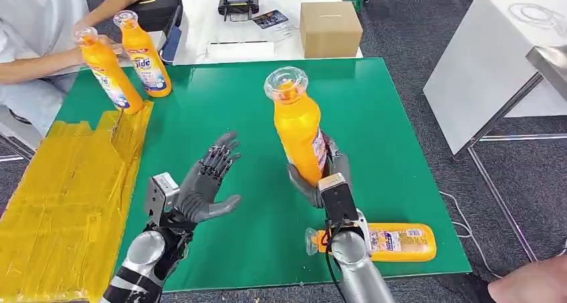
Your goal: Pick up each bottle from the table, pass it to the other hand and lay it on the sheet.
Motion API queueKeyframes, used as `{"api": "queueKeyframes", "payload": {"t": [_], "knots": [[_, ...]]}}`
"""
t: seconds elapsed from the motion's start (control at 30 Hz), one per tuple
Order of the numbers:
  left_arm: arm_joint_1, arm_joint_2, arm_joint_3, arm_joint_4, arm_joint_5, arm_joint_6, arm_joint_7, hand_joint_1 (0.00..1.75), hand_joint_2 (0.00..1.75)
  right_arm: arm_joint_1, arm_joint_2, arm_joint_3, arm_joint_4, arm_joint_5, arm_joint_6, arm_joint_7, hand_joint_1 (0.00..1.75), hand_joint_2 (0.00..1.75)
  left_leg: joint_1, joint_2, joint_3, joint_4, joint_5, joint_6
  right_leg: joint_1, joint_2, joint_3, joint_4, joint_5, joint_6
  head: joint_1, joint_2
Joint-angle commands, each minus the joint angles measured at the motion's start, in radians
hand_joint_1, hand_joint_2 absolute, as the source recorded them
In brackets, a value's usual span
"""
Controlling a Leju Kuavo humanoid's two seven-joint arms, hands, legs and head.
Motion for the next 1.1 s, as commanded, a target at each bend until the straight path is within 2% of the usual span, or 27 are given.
{"api": "queueKeyframes", "payload": {"t": [0.03,0.27,0.37,0.47,0.53,0.57,0.67,0.7,0.77,0.83,0.97,1.1], "knots": [[-0.097,0.001,-0.052,0.120,0.053,-0.042,0.015,0.00,1.75,-0.144,0.073,0.154,0.349,0.019,0.068,0.011,1.75,1.75,0.001,0.004,0.004,-0.001,-0.001,0.000,0.001,0.004,0.003,-0.001,0.000,-0.001,0.000,0.000],[-0.117,0.000,-0.060,0.121,0.063,-0.034,0.016,0.00,1.75,-0.203,0.116,0.244,0.518,0.027,0.094,0.012,1.75,1.75,0.001,0.002,0.003,-0.001,-0.001,0.000,0.001,0.001,0.002,-0.001,0.000,-0.001,0.000,0.000],[-0.118,0.001,-0.059,0.122,0.063,-0.034,0.016,0.00,1.75,-0.199,0.120,0.247,0.520,0.030,0.088,0.011,1.75,1.75,0.001,0.003,0.006,-0.001,-0.002,0.000,0.001,0.002,0.006,-0.001,-0.001,-0.001,0.000,0.000],[-0.118,0.001,-0.059,0.122,0.063,-0.034,0.016,0.00,1.75,-0.199,0.120,0.247,0.520,0.030,0.088,0.011,1.75,1.75,0.000,0.000,0.002,-0.001,0.000,0.000,0.000,-0.001,0.002,0.000,-0.001,-0.001,0.000,0.000],[-0.118,0.001,-0.059,0.123,0.063,-0.034,0.015,0.00,1.75,-0.199,0.118,0.247,0.520,0.030,0.088,0.011,1.75,1.75,0.002,0.000,0.006,0.000,-0.003,0.000,0.002,-0.002,0.007,-0.001,-0.003,-0.001,0.001,0.000],[-0.118,0.001,-0.059,0.123,0.063,-0.034,0.015,0.00,1.75,-0.199,0.118,0.247,0.520,0.030,0.088,0.011,1.75,1.75,0.000,0.000,0.002,-0.001,0.000,0.000,0.000,-0.001,0.002,0.000,-0.001,-0.001,0.000,0.000],[-0.118,0.001,-0.059,0.123,0.063,-0.034,0.015,0.00,1.75,-0.199,0.118,0.247,0.520,0.030,0.088,0.011,1.75,1.75,0.000,0.000,0.002,-0.001,-0.001,0.000,0.001,-0.001,0.002,-0.001,-0.001,-0.001,0.000,0.000],[-0.118,0.001,-0.059,0.123,0.063,-0.034,0.015,0.00,1.75,-0.199,0.118,0.247,0.520,0.030,0.088,0.011,1.75,1.75,0.001,0.000,0.007,0.000,-0.003,0.000,0.002,-0.002,0.008,-0.001,-0.003,-0.002,0.000,0.000],[-0.118,0.001,-0.059,0.123,0.063,-0.034,0.015,0.00,1.75,-0.199,0.118,0.247,0.520,0.030,0.088,0.011,1.75,1.75,0.000,0.000,0.002,-0.001,0.000,0.000,0.000,-0.001,0.001,-0.001,-0.001,-0.001,0.000,0.000],[-0.118,0.001,-0.059,0.123,0.063,-0.034,0.015,0.00,1.75,-0.199,0.118,0.247,0.520,0.030,0.088,0.011,1.75,1.75,0.001,0.000,0.003,0.000,-0.001,0.000,0.001,-0.001,0.003,-0.001,-0.001,-0.001,0.000,0.000],[-0.137,-0.020,-0.033,0.147,-0.063,0.146,-0.008,0.00,1.75,-0.191,0.129,0.324,0.543,0.072,0.104,0.005,1.75,1.75,0.000,0.000,0.001,0.000,0.000,0.000,0.001,-0.001,0.001,0.000,-0.001,-0.001,0.000,0.000],[-0.150,-0.034,0.003,0.164,-0.093,0.198,0.000,0.00,1.75,-0.189,0.123,0.357,0.535,0.075,0.107,0.011,1.75,1.75,0.001,0.000,0.004,-0.001,-0.001,0.000,0.001,-0.002,0.003,-0.001,-0.002,-0.001,0.000,0.000]]}}
